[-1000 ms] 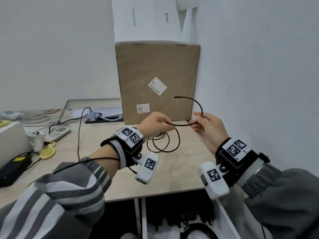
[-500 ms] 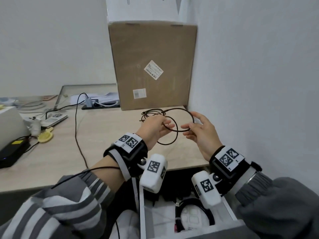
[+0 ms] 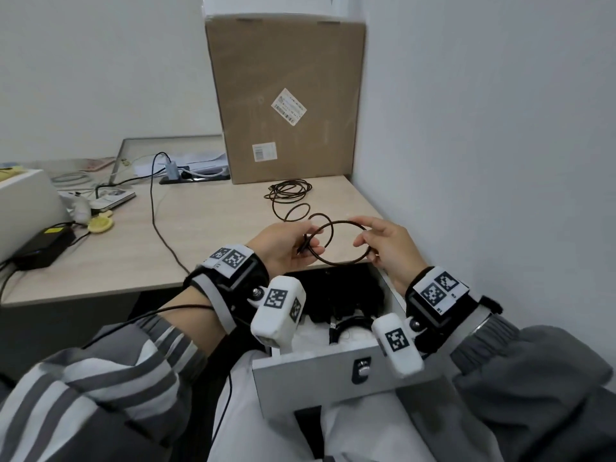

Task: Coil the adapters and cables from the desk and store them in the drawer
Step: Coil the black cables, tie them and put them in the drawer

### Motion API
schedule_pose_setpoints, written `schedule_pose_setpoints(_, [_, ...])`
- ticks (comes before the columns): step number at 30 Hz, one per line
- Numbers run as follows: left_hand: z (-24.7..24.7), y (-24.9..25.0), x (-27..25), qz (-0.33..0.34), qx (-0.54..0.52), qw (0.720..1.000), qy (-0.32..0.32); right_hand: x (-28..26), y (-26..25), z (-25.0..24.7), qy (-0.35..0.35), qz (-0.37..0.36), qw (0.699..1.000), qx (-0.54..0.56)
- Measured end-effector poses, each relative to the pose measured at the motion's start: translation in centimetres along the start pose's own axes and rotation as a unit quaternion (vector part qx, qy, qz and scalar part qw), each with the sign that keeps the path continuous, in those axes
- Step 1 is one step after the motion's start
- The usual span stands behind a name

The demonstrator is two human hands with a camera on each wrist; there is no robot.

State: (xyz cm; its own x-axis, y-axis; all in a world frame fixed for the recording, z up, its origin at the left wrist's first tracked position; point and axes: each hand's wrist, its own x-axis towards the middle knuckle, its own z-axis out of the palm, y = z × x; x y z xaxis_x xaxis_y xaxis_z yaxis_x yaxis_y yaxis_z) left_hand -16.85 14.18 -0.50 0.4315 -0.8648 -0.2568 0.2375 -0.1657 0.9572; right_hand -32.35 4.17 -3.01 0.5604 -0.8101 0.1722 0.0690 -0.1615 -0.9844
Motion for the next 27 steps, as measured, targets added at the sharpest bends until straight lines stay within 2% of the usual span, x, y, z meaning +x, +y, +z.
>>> schedule_pose_setpoints(6, [0.8,-0.9,-2.8,0.036,0.153,0.985,-0.065,-2.0,-0.9,-0.6,-0.07,-0.05,0.988,-0.13])
schedule_pose_setpoints(11, [1.1,-1.2,-3.5,0.084,0.25,0.962,-0.073,-1.8,-1.2,-0.1,-0.096,-0.066,0.983,-0.142])
schedule_pose_setpoints(14, [0.6,-0.9,-3.6,0.095,0.245,0.961,-0.081,-1.3,-0.8,0.1,-0.097,-0.077,0.98,-0.155])
schedule_pose_setpoints(17, [-0.1,-0.7,-3.6,0.116,0.238,0.96,-0.092,-1.0,-0.3,0.0,-0.088,-0.105,0.964,-0.227])
schedule_pose_setpoints(18, [-0.4,-0.6,-3.6,0.124,0.241,0.958,-0.093,-1.0,-0.3,0.0,-0.1,-0.117,0.957,-0.248])
schedule_pose_setpoints(20, [-0.8,-0.6,-3.5,0.128,0.238,0.957,-0.104,-1.4,-0.3,0.2,-0.169,-0.128,0.944,-0.253])
schedule_pose_setpoints(22, [-1.3,-0.7,-3.3,0.132,0.218,0.961,-0.106,-1.5,0.1,0.6,-0.223,-0.099,0.951,-0.192])
schedule_pose_setpoints(24, [-1.9,-0.9,-2.9,0.148,0.18,0.97,-0.07,-1.8,0.6,0.8,-0.216,-0.06,0.964,-0.142])
schedule_pose_setpoints(27, [-2.3,-1.3,-2.1,0.164,0.098,0.981,0.016,-2.0,1.7,1.2,-0.185,-0.005,0.98,-0.077])
